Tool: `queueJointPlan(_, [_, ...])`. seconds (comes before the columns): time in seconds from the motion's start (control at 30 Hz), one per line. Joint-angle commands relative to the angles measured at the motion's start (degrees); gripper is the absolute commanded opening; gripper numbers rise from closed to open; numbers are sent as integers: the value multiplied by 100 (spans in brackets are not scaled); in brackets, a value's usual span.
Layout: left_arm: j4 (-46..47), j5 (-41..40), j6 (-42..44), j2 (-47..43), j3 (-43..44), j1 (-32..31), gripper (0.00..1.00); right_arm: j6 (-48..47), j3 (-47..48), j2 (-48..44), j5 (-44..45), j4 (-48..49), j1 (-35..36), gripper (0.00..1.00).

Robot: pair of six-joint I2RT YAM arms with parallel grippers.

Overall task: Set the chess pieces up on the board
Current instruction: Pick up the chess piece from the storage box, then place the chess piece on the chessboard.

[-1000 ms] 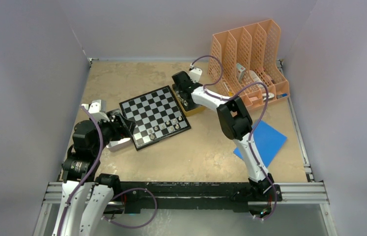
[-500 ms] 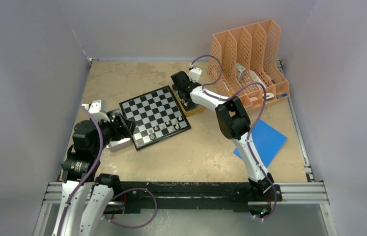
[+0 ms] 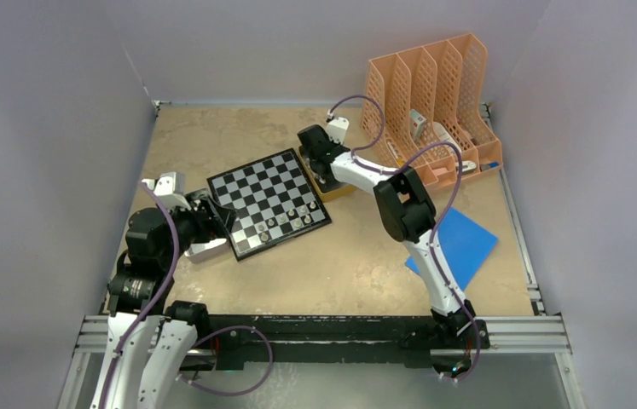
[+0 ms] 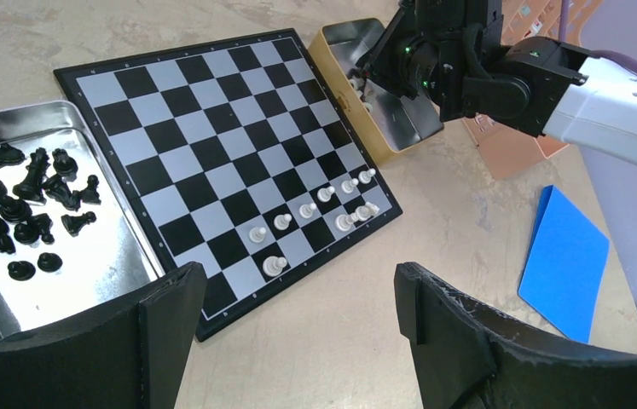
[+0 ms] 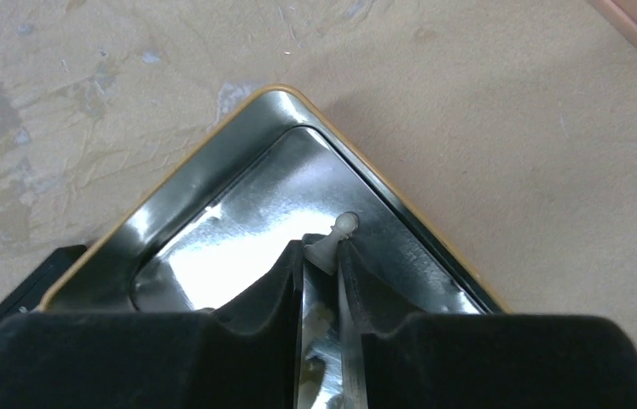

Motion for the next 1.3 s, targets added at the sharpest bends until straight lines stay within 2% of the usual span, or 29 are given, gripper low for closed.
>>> queueJointPlan(0.0, [245, 62, 68, 75, 25, -7, 81, -500, -398, -535, 90, 246, 37, 16])
queueJointPlan(0.13, [236, 9, 49, 101, 22, -7, 81, -1119, -1024, -1123, 114, 877, 42, 15])
queueJointPlan(0.37, [227, 77, -10, 197, 22, -15, 78, -2202, -2373, -2260, -606, 2260, 117, 15])
queueJointPlan(0.53, [349, 425, 49, 468, 40, -16, 78, -2797, -2972, -2759, -764, 2612, 231, 14])
queueJointPlan(0.63, [323, 937, 72, 1054, 291, -16, 78, -3206, -3359, -3129, -970, 2867, 384, 13])
queueJointPlan(0.7, [110, 1307, 77, 1559, 606, -16, 76, -3590, -3876, -3584, -1115, 3285, 575, 13])
queueJointPlan(0.77, [2, 1471, 102, 1965, 929, -16, 66, -3856, -4346, -4011, -1215, 3793, 785, 13])
queueJointPlan(0.83, [157, 1467, 125, 2129, 1044, -8, 62, -4097, -4748, -4371, -1404, 4232, 1000, 12])
queueJointPlan(1.03, [46, 2156, 17, 2814, 1883, -3, 55, -5066, -5787, -5106, -1554, 5464, 1973, 12])
queueJointPlan(1.27, [-291, 2427, -30, 3546, 2959, 2, 54, -5780, -6506, -5721, -1739, 6475, 2881, 12])
